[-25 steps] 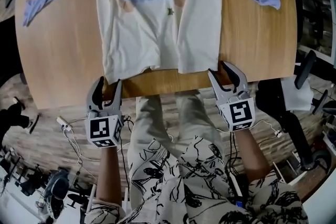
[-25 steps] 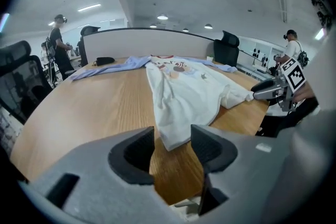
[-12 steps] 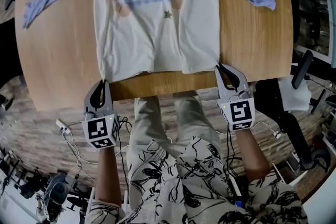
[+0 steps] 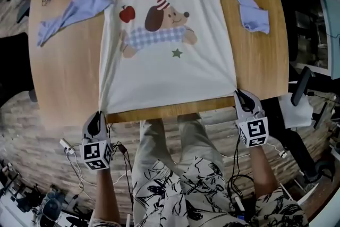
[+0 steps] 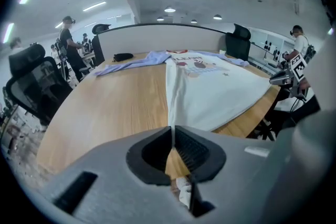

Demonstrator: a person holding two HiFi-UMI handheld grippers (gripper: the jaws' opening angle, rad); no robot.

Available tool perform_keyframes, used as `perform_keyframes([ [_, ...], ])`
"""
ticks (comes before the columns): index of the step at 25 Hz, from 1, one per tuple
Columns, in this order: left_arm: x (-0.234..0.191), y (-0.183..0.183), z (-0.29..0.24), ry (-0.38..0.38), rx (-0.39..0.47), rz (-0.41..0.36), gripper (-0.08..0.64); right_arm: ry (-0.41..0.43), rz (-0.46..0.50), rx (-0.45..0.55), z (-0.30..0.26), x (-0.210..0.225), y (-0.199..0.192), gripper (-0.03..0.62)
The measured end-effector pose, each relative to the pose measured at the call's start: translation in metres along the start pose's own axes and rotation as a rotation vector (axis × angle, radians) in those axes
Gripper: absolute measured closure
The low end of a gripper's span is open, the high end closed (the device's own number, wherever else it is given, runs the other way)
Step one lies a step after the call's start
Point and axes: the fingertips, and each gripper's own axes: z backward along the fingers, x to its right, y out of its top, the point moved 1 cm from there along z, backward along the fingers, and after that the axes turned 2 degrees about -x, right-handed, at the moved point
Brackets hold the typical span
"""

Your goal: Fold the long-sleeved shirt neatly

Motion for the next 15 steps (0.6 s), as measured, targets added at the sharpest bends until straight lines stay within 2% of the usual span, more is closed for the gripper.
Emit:
perform_keyframes([
  [3,0.004,-0.015,0.003,0.013,-0.017,0.045,0.532,-0.007,-0.019,-0.021,0.003,-0.006,-0.014,0.558],
  [6,0.001,-0.013,0.001,0.012,-0.019,0.075,0.531,-0.009,-0.026,-0.026,0.002,-0.005,-0.013,0.558],
  [10,-0.002,-0.012,0.001,0.026,-0.017,0.075,0.528,0.007,-0.023,-0.033,-0.003,-0.006,-0.015,0.555],
  [11,-0.001,-0.012,0.001,0.024,-0.016,0.080,0.506,0.018,-0.028,-0.040,-0.004,-0.007,-0.016,0.546],
  [12,0.000,-0.012,0.000,0.011,-0.014,0.090,0.425,0.033,-0.039,-0.050,-0.004,-0.007,-0.018,0.507],
  [14,0.006,-0.009,0.002,-0.025,-0.008,0.099,0.212,0.072,-0.075,-0.057,0.003,-0.004,-0.019,0.369],
  [15,0.009,-0.005,0.006,-0.034,-0.007,0.086,0.163,0.088,-0.095,-0.051,0.009,-0.001,-0.017,0.328],
])
